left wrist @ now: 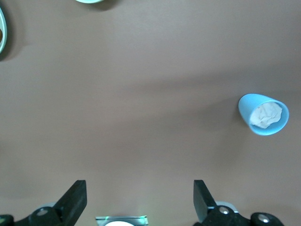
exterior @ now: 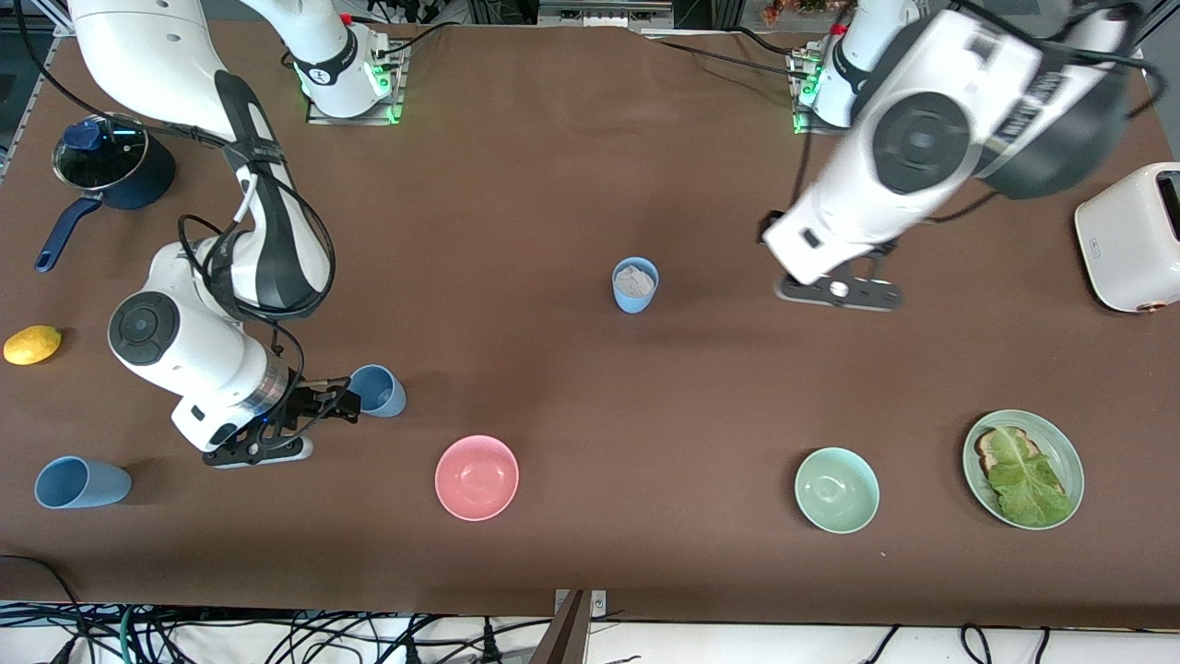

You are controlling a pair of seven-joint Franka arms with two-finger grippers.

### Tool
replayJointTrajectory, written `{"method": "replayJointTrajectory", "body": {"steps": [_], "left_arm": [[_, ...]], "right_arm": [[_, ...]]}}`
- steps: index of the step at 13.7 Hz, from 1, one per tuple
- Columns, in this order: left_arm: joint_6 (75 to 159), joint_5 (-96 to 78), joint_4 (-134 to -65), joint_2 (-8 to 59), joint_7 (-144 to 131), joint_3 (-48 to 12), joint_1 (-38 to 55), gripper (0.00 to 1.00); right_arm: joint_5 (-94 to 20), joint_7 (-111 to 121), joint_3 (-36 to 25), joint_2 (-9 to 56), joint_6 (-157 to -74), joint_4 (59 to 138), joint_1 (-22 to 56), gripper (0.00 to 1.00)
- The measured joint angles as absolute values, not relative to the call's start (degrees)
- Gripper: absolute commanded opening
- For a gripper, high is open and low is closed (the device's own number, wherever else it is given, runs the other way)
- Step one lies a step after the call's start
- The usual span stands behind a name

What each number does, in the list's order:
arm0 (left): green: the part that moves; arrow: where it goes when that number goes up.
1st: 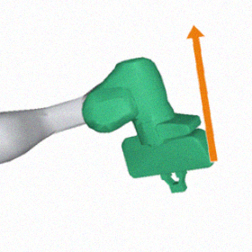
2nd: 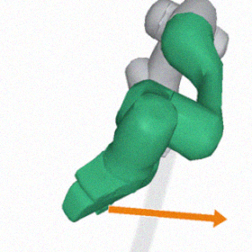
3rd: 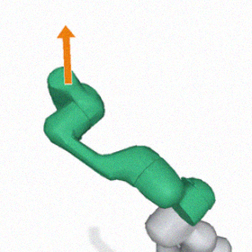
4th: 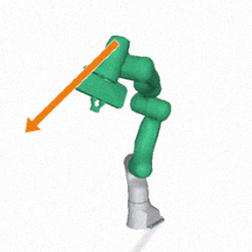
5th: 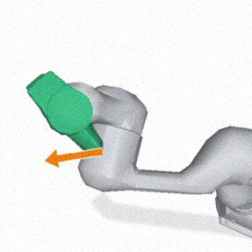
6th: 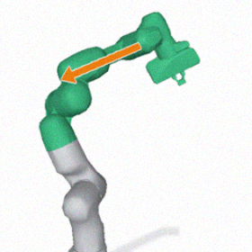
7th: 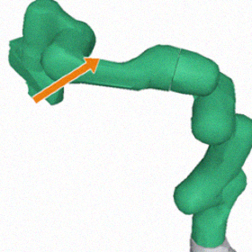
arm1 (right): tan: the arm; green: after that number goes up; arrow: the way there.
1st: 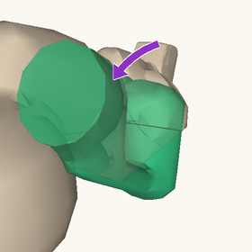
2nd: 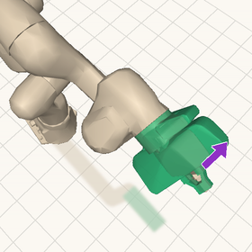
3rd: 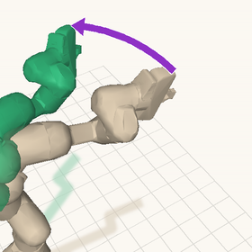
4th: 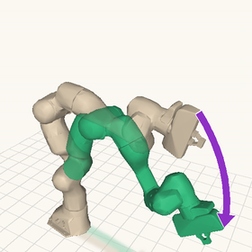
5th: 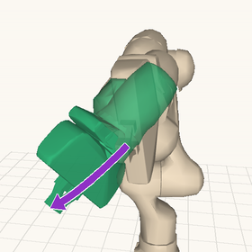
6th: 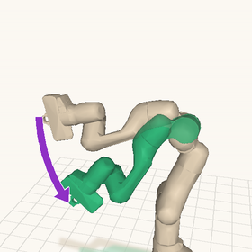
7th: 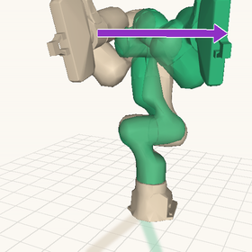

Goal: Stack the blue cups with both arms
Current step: 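Release the cup, retract the left arm while the right gripper nears the cup, then grasp the blue cup beside the pink bowl with the right gripper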

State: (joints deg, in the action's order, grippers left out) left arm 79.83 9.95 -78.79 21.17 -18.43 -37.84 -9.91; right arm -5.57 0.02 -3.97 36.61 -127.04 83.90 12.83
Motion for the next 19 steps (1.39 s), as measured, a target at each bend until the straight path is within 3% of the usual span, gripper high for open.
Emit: {"method": "replayJointTrajectory", "body": {"steps": [2, 6, 10, 13, 19], "left_arm": [[79.7, 6.8, -78.6, 18.9, -11.8, -33.3, -10.1, 1.00], [78.7, 2.6, -80.8, 11.4, -3.1, -17.3, -1.9, 1.00], [83.5, 0.0, -88.8, 4.1, -0.3, -6.9, 1.3, 1.00], [86.8, -0.2, -94.3, -0.5, 0.1, -4.6, 2.4, 1.00], [87.0, -0.2, -95.9, -2.1, 0.0, -3.2, 3.1, 1.00]], "right_arm": [[-5.6, 0.0, -4.0, 38.9, -129.4, 84.0, 12.9, 1.00], [-5.6, 0.0, -3.8, 41.8, -130.6, 84.0, 13.6, 1.00], [-5.6, 0.0, -3.8, 41.2, -130.5, 84.2, 14.6, 1.00], [-5.6, 0.0, -3.9, 39.3, -130.1, 84.2, 14.5, 1.00], [-5.6, 0.0, -4.0, 36.3, -127.2, 86.3, 14.5, 1.00]]}}
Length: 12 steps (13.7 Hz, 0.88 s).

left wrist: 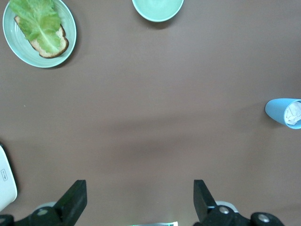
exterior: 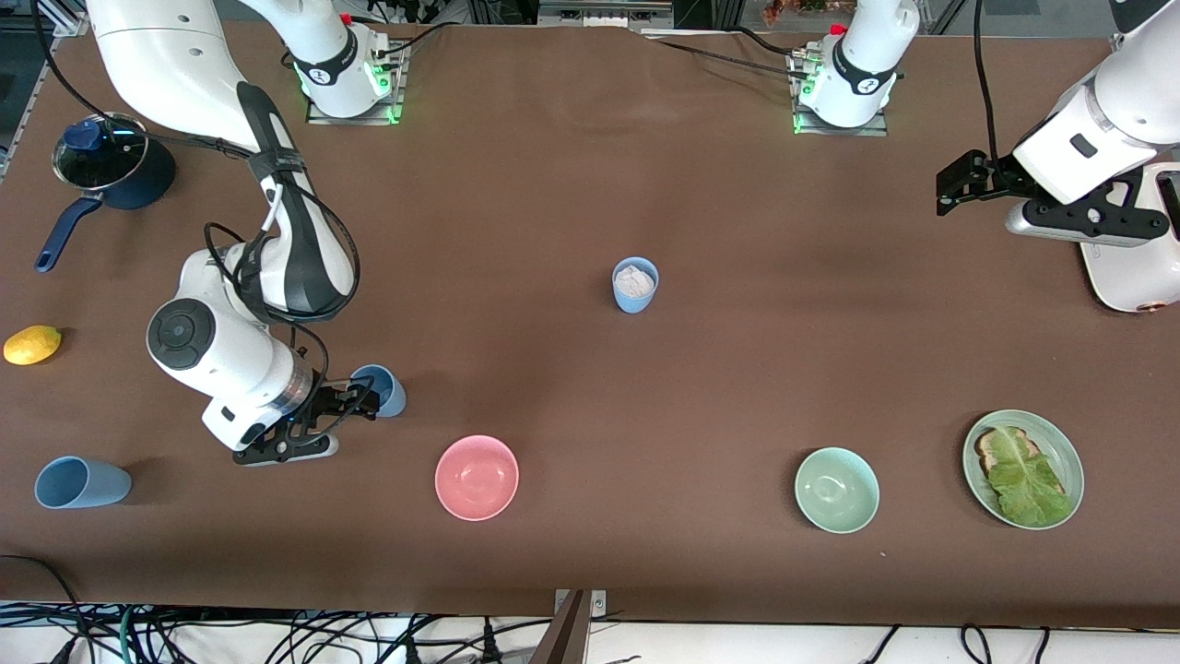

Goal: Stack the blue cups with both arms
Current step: 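Grasp the blue cup beside the pink bowl with the right gripper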

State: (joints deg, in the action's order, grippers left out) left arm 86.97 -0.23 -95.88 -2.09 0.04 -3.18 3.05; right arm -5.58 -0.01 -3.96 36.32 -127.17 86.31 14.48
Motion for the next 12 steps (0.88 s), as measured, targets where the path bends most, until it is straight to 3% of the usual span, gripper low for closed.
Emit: {"method": "replayJointTrajectory", "body": {"steps": [8, 10, 12], "left_arm": [[86.3, -0.2, -95.8, -2.1, 0.0, -2.9, 3.0, 1.00], [86.3, -0.2, -95.8, -2.1, 0.0, -2.8, 2.8, 1.00], [86.3, -0.2, -95.8, -2.0, 0.0, -2.8, 2.0, 1.00]], "right_arm": [[-5.6, 0.0, -4.0, 34.3, -134.1, 95.1, 14.5, 1.00], [-5.6, 0.1, -4.0, 34.2, -137.0, 97.0, 14.5, 0.77], [-5.6, 0.7, -4.0, 34.2, -139.2, 98.9, 14.5, 0.06]]}}
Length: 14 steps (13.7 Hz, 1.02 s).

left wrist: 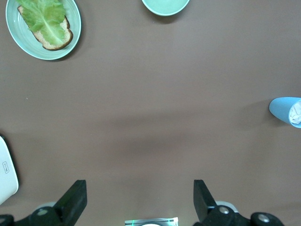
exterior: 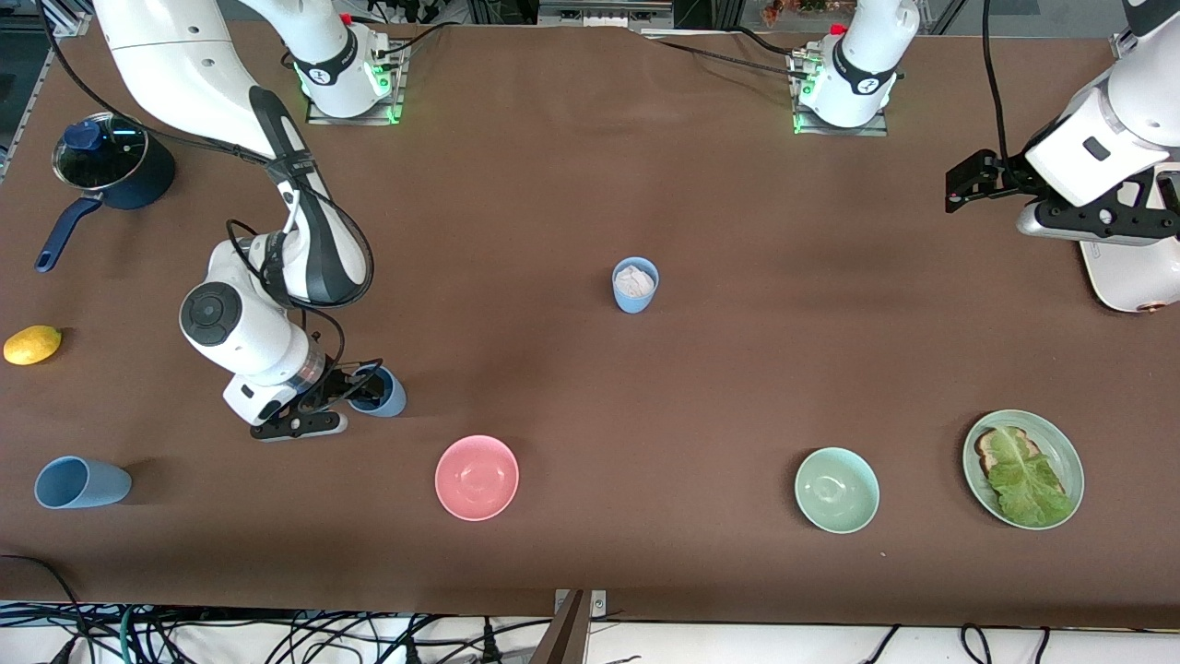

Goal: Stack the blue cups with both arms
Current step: 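Grasp the blue cup beside the pink bowl with the right gripper, then lift the cup and carry it above the tissue cup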

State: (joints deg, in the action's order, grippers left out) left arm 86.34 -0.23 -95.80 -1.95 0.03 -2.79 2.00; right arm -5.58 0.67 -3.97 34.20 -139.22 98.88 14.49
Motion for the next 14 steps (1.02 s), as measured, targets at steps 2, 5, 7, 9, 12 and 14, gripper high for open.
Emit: {"method": "replayJointTrajectory", "body": {"steps": [2, 5, 7, 9, 12, 14], "left_arm": [[86.3, -0.2, -95.8, -1.9, 0.1, -2.8, 1.7, 1.00], [86.3, -0.2, -95.8, -1.9, 0.1, -2.8, 1.7, 1.00], [86.3, -0.2, -95.8, -1.9, 0.1, -2.8, 1.7, 1.00], [86.3, -0.2, -95.8, -1.9, 0.1, -2.8, 1.7, 1.00], [86.3, -0.2, -95.8, -1.9, 0.1, -2.8, 1.7, 1.00], [86.3, -0.2, -95.8, -1.9, 0.1, -2.8, 1.7, 1.00]], "right_arm": [[-5.6, 1.0, -3.9, 34.1, -139.4, 99.1, 14.6, 0.00], [-5.6, 1.0, -3.9, 33.1, -138.7, 99.1, 14.7, 0.00], [-5.6, 1.0, -3.9, 31.9, -137.0, 99.0, 14.7, 0.00], [-5.6, 1.1, -3.9, 31.1, -134.5, 98.4, 14.8, 0.00], [-5.6, 1.1, -3.9, 30.2, -131.1, 96.6, 14.8, 0.00], [-5.6, 1.1, -3.9, 28.5, -124.1, 93.1, 14.8, 0.00]]}}
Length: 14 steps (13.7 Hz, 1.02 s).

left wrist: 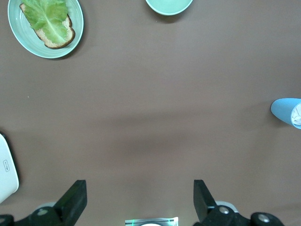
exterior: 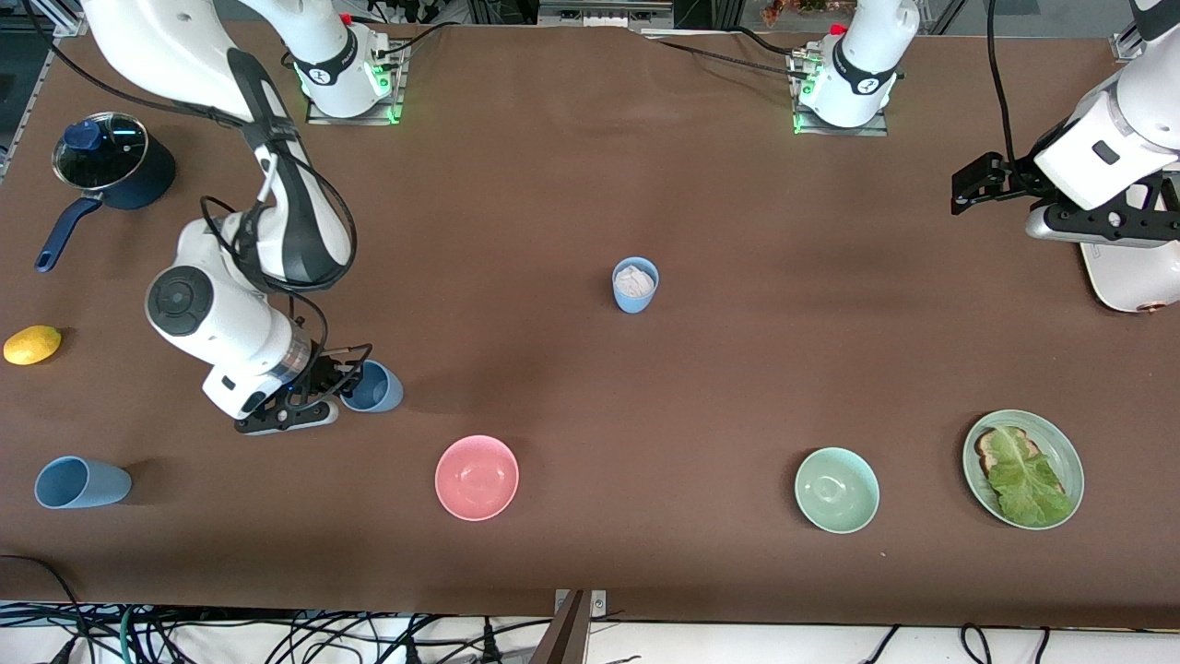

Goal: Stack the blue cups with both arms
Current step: 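Lift the cup and carry it above the tissue cup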

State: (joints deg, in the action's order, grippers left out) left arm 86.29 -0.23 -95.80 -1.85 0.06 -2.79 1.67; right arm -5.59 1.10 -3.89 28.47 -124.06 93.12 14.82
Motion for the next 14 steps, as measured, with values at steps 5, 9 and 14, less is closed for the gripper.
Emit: {"method": "replayJointTrajectory", "body": {"steps": [5, 9, 14], "left_arm": [[86.3, -0.2, -95.8, -1.9, 0.1, -2.8, 1.7, 1.00], [86.3, -0.2, -95.8, -1.9, 0.1, -2.8, 1.7, 1.00], [86.3, -0.2, -95.8, -1.9, 0.1, -2.8, 1.7, 1.00]], "right_arm": [[-5.6, 1.1, -3.7, 23.3, -111.1, 86.8, 15.7, 0.00], [-5.6, -1.7, -3.6, 22.8, -109.9, 86.8, 18.1, 0.00], [-5.0, -10.8, -3.7, 22.1, -109.4, 86.6, 24.2, 0.00]]}}
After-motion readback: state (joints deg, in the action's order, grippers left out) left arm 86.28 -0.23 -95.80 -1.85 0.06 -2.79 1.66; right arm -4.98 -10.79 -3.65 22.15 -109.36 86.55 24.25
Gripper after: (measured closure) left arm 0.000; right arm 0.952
